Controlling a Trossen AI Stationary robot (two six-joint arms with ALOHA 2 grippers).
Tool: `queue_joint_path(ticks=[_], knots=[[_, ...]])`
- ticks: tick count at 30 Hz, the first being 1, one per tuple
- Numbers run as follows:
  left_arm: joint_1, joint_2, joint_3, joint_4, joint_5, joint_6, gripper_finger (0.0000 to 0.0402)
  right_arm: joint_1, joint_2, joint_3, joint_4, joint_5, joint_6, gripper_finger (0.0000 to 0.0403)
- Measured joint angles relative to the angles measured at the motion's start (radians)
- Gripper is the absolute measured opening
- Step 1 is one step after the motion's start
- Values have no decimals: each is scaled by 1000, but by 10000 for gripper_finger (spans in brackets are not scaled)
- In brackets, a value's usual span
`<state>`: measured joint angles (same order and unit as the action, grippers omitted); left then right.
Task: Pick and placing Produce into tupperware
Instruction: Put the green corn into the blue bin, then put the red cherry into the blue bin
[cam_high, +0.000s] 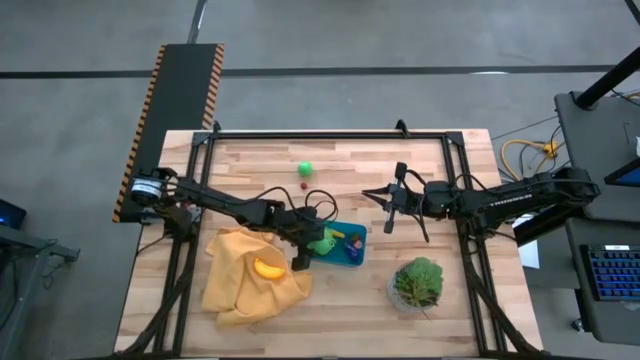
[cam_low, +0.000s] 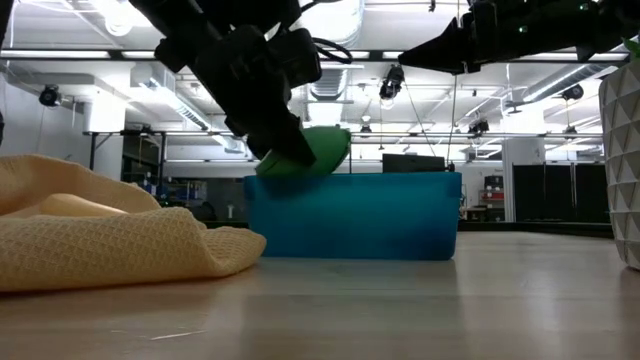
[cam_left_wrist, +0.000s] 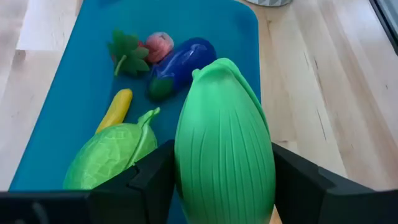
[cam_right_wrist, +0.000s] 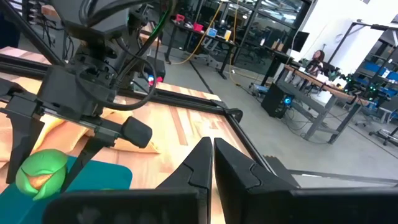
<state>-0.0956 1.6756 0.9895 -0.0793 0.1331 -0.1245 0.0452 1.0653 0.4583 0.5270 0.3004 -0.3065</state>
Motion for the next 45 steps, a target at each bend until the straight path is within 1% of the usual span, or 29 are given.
queue_joint_path(ticks=[17, 20, 27, 36, 41, 45], knots=[[2, 0, -37, 4, -8, 0, 202, 0, 0, 0, 0, 0, 0, 9], [2, 0, -35, 16, -8, 0, 212, 0, 0, 0, 0, 0, 0, 9], [2, 0, -35, 20, -8, 0, 257, 0, 0, 0, 0, 0, 0, 9], [5, -10, -34, 19, -9, 11, 265, 0, 0, 0, 0, 0, 0, 9], [11, -38, -10, 20, -20, 89, 265, 0, 0, 0, 0, 0, 0, 9], [15, -62, 7, 17, -90, 188, 265, 0, 0, 0, 0, 0, 9, 9]])
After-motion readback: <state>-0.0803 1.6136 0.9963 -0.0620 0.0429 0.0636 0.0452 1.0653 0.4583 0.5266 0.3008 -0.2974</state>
